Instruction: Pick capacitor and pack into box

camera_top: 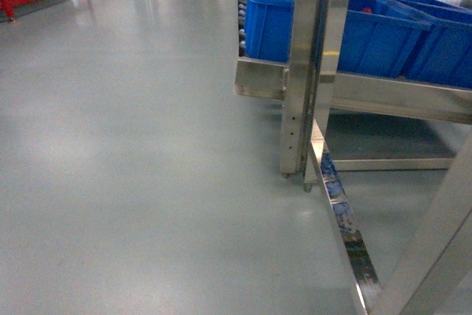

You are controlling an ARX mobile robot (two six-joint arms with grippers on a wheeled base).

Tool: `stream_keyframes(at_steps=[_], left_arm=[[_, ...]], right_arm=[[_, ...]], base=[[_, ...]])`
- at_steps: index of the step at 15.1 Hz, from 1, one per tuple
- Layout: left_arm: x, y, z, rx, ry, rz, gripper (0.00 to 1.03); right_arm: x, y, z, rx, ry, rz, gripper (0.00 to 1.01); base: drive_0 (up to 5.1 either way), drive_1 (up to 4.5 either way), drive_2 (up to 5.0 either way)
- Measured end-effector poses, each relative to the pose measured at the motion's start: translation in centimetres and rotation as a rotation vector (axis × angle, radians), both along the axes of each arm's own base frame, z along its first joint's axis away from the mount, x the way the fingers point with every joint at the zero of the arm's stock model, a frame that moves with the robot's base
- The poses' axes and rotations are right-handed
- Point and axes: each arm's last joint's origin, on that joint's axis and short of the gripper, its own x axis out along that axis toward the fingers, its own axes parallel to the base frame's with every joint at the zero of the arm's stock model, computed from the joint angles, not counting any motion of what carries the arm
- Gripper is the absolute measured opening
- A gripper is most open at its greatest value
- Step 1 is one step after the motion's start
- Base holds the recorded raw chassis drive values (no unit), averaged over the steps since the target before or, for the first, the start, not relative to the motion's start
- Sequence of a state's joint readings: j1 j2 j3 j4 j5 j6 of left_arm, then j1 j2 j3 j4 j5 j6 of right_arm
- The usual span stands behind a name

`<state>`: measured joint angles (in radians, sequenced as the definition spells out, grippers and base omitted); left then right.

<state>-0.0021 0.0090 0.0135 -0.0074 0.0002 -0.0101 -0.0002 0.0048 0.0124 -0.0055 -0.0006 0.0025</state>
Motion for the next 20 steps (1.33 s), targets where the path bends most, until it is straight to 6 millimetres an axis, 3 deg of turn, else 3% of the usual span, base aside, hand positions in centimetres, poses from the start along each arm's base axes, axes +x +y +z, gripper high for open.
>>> stream_keyframes(at_steps=[20], left_arm=[[0.00,0.00,0.00,0.000,0.000,0.000,0.44]], right_arm=[[0.00,0.00,-0.01,0.000,0.001,0.000,0.98]], base=[[-5.0,2.45,2.5]])
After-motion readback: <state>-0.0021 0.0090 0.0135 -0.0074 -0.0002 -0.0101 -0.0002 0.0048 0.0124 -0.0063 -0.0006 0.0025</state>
